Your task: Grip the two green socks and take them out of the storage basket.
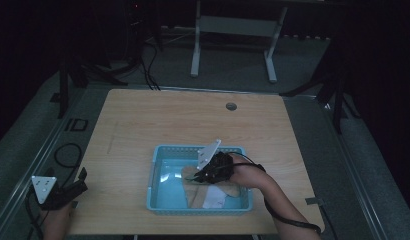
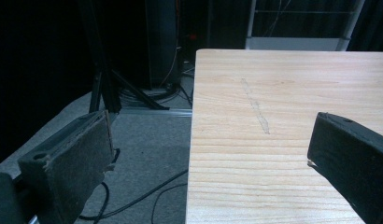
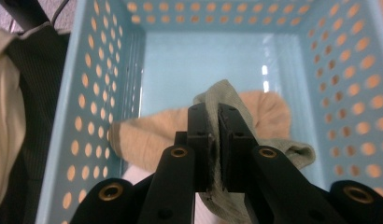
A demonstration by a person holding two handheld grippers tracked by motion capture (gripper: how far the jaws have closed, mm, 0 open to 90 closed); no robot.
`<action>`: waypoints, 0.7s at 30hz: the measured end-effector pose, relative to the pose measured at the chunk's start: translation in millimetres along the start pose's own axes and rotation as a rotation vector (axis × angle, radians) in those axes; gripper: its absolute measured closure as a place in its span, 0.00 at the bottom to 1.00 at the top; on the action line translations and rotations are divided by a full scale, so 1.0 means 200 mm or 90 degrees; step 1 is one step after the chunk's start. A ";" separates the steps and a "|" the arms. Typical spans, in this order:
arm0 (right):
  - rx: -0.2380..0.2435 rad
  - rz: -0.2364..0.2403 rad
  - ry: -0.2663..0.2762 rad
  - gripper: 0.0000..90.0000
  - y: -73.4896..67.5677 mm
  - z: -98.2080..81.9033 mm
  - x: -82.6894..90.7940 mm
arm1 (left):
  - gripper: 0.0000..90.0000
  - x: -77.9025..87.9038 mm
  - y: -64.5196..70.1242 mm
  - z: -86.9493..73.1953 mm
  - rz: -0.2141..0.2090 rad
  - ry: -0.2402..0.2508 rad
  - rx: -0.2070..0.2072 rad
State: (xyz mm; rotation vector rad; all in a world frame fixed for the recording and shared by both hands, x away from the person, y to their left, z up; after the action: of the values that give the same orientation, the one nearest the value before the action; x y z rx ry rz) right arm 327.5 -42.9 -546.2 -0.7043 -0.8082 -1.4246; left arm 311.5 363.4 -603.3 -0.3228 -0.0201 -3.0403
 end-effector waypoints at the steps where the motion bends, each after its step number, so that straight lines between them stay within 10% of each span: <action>1: 0.001 0.001 0.006 0.94 0.00 0.02 0.01 | 0.00 0.00 0.00 0.00 0.000 0.000 0.001; 21: -0.002 -0.046 0.063 0.94 0.07 0.06 0.25 | 0.00 0.00 0.00 0.00 0.002 0.001 0.001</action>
State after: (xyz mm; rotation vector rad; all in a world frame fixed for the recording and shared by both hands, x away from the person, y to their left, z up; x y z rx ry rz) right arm 338.8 -60.4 -496.3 -0.6071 -0.7615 -1.5142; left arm 311.7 363.9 -603.1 -0.3192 -0.0229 -3.0366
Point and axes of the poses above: each handheld gripper's, and its own axes: x roughly backward along the jaws, z roughly out of its top, y roughly to its right, the point moved 10 cm from there along -x, roughly forward along the jaws, and after that the axes turned 1 degree about y, right-handed, at the moved point
